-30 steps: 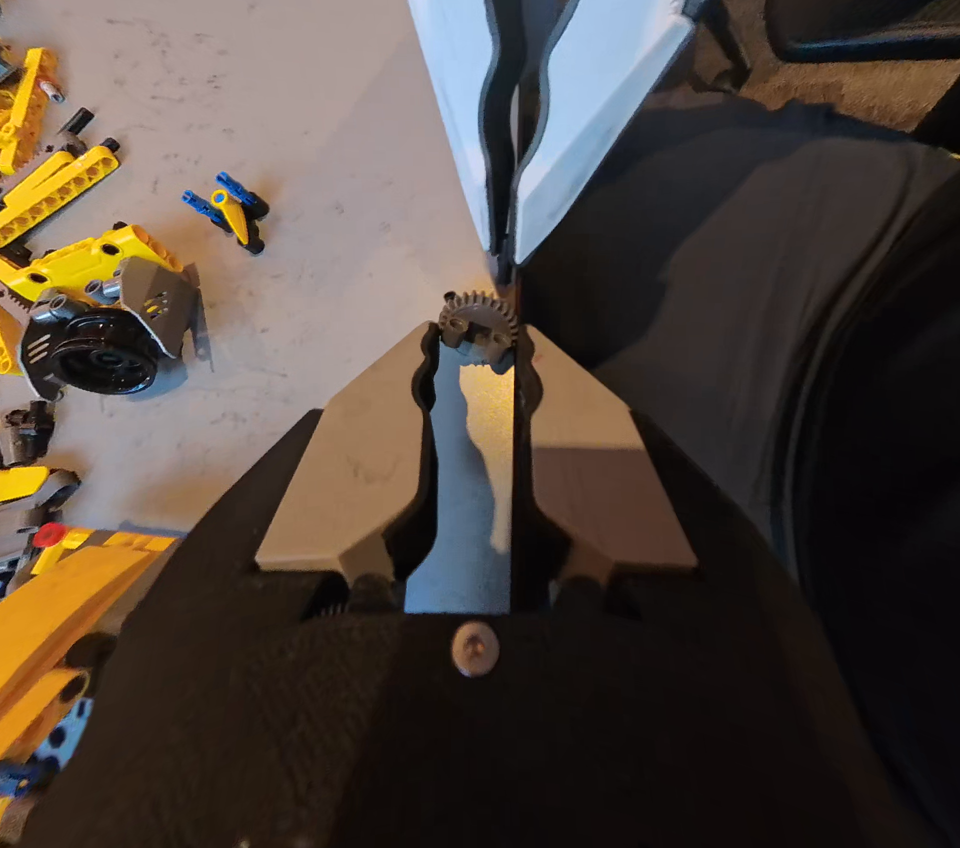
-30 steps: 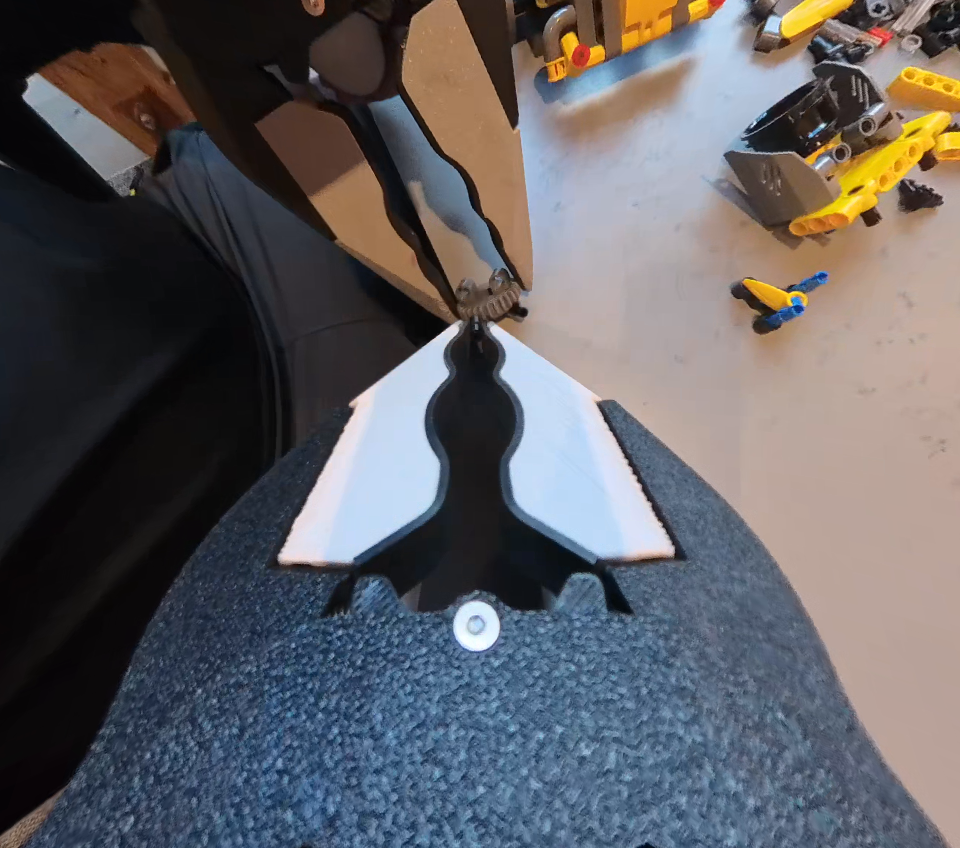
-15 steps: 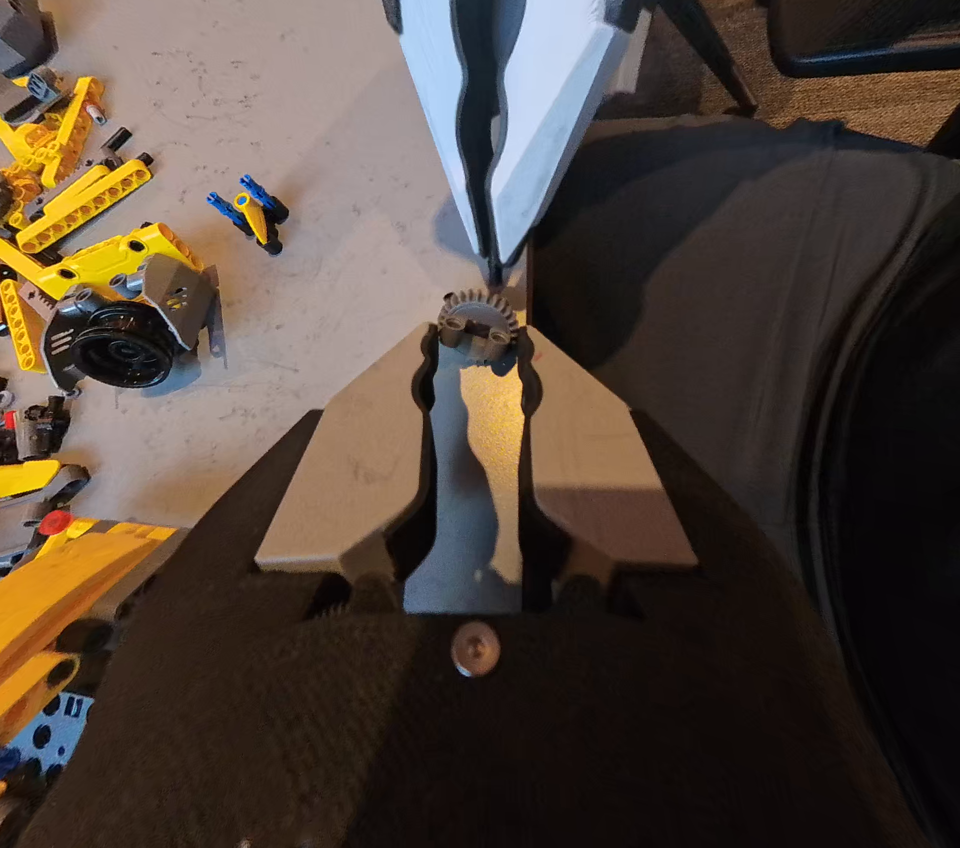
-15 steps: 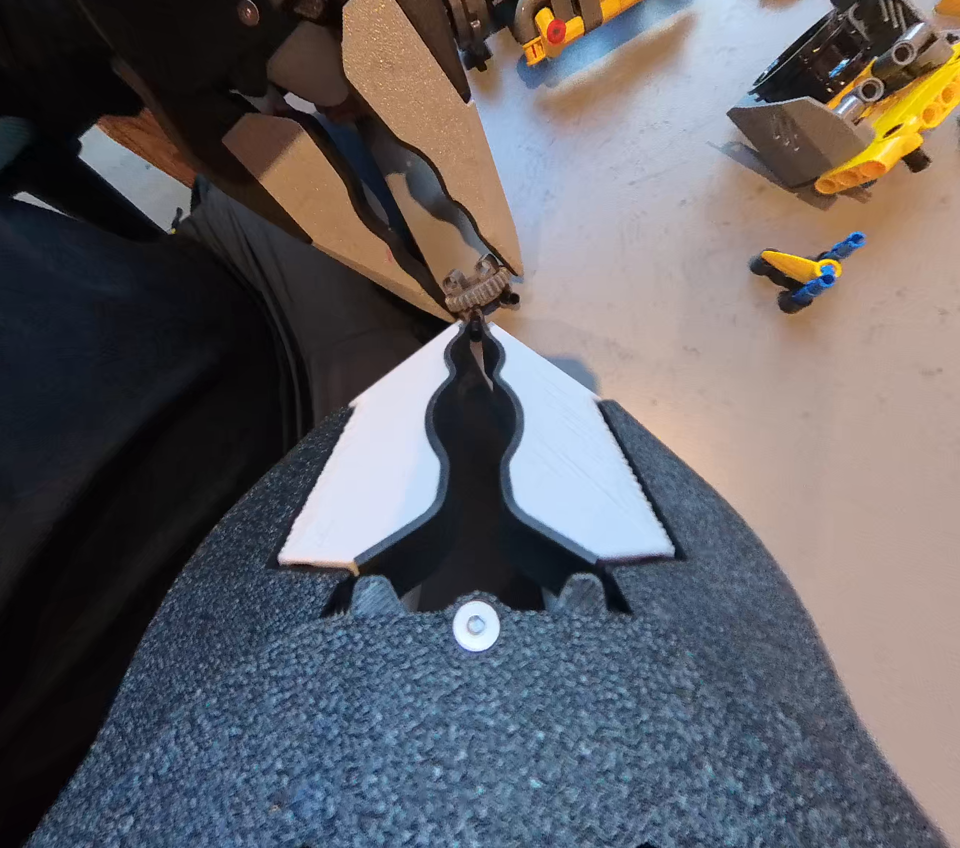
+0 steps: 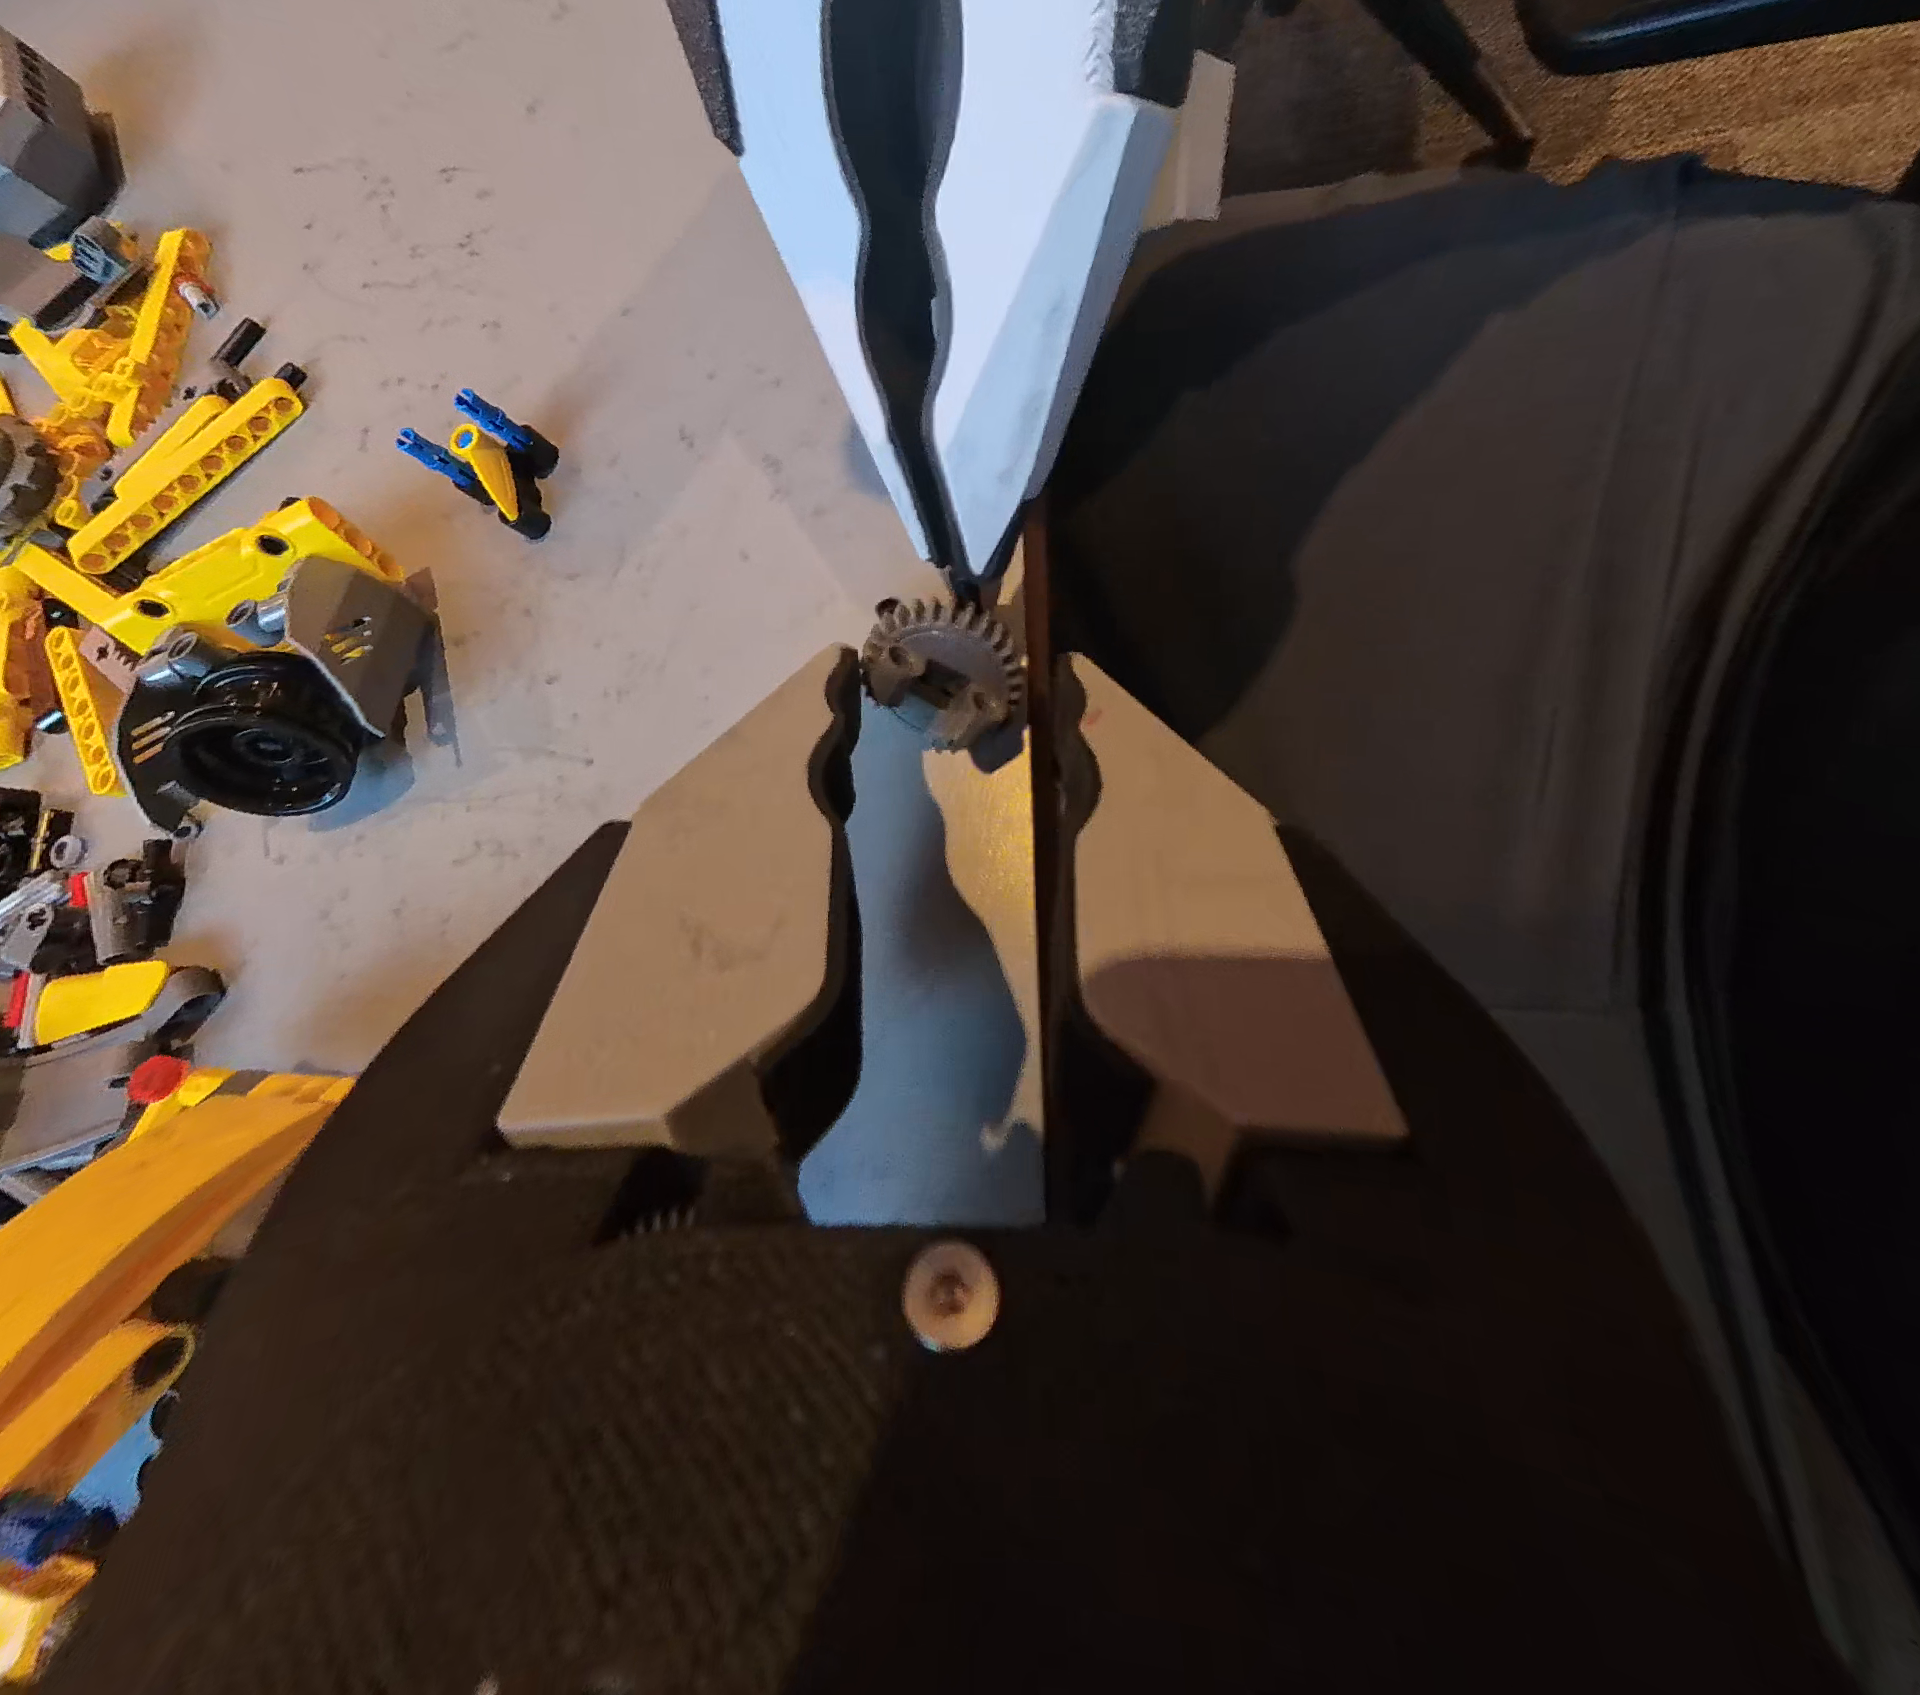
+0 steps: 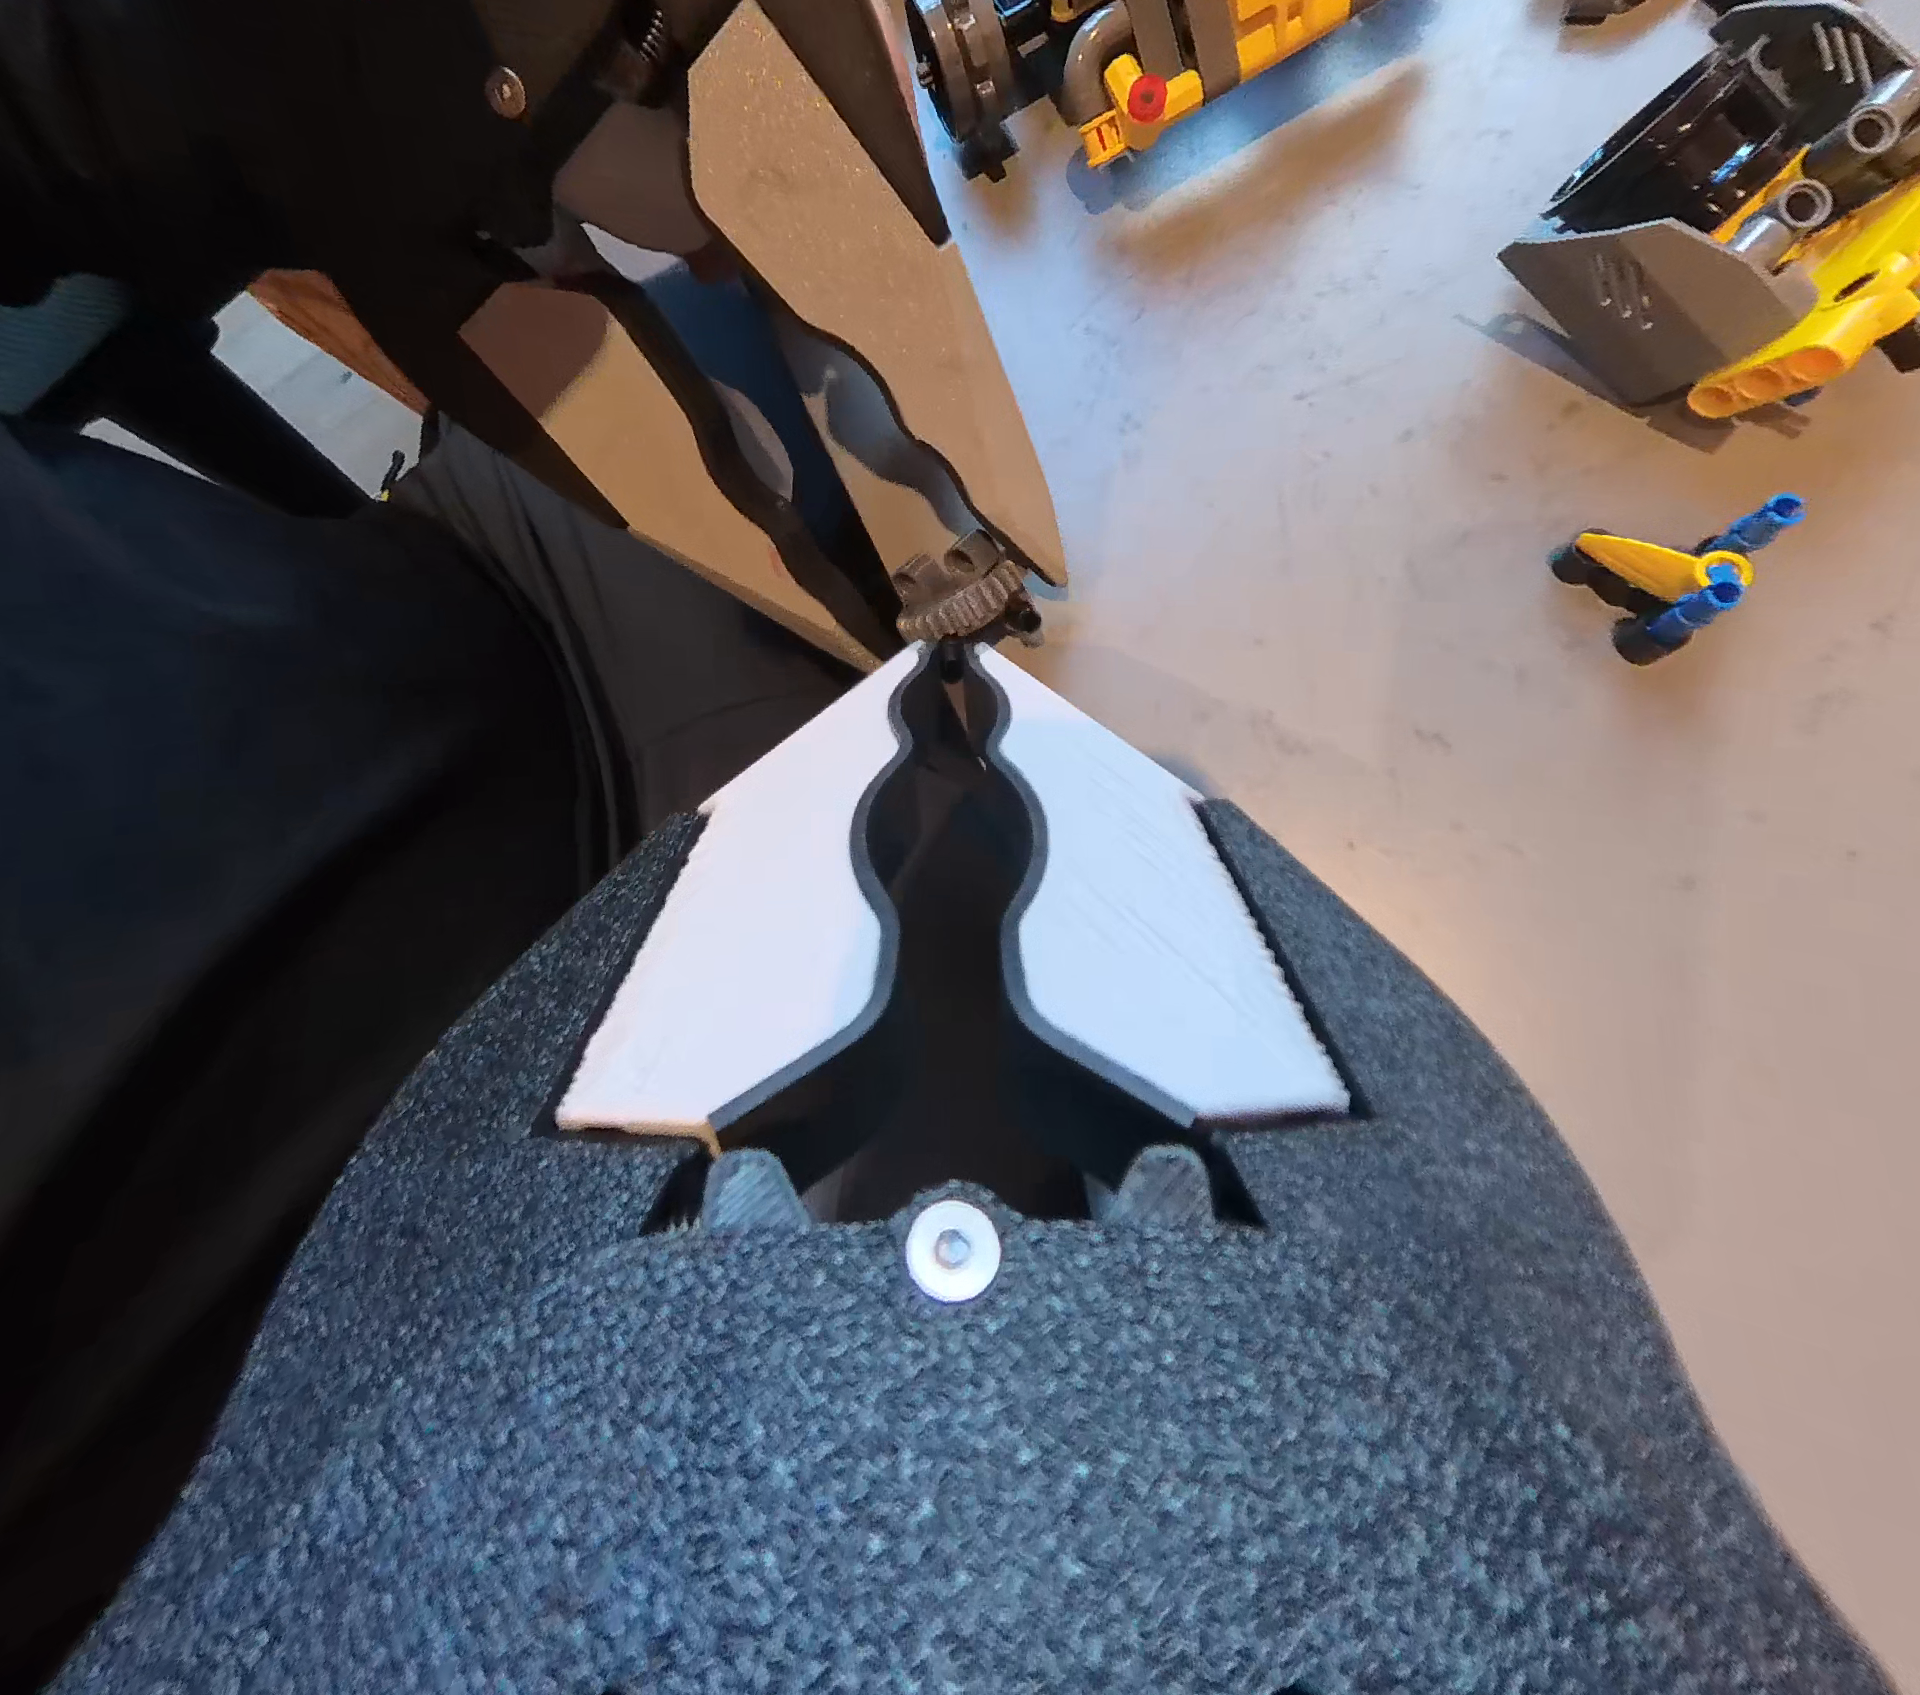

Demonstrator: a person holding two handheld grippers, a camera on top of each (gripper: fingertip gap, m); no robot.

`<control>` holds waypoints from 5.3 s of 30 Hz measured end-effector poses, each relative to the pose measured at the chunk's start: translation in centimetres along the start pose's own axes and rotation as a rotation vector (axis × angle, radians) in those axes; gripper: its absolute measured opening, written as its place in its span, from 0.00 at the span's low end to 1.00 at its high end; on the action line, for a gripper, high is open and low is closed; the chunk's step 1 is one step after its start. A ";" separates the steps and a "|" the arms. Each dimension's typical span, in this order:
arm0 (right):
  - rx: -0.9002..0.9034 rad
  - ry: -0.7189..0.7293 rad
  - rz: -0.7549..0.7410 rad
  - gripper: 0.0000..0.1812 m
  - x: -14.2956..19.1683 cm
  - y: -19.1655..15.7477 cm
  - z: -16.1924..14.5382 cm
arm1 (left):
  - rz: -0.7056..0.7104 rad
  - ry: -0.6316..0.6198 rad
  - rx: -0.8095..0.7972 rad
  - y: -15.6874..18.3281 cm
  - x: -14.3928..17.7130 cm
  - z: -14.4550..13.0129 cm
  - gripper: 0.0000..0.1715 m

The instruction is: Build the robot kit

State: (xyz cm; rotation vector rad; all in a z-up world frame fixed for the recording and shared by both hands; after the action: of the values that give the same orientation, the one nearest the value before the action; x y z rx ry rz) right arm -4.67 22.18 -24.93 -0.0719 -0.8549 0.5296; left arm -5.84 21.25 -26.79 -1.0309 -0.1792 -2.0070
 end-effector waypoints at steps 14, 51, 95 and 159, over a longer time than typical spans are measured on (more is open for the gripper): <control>0.010 -0.028 0.022 0.02 -0.7 -0.2 -0.1 | -0.026 -0.016 -0.027 -0.1 -0.1 -0.5 0.17; -0.017 0.103 0.061 0.02 -1.5 -1.0 0.2 | -0.036 -0.006 0.213 0.0 0.9 -1.3 0.17; 0.008 0.041 0.082 0.02 -2.1 -0.8 1.2 | 0.004 0.017 0.263 -0.2 1.3 -1.8 0.17; 0.259 0.323 -0.341 0.23 0.0 -0.2 1.2 | -0.105 0.253 0.561 -1.2 3.2 -0.1 0.17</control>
State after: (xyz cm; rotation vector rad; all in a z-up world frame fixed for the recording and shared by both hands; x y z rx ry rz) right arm -5.49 21.87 -24.09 0.2175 -0.4643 0.2923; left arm -7.71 19.95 -24.26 -0.4176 -0.6278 -1.9891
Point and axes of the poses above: each gripper's, where its closed fingertips meet, x back along the fingers, z out of its top, y = z × x across the jaws, the point moved 1 cm from there along x, back along the fingers, and after that the axes turned 4 degrees about -y, right-handed, at the moved point
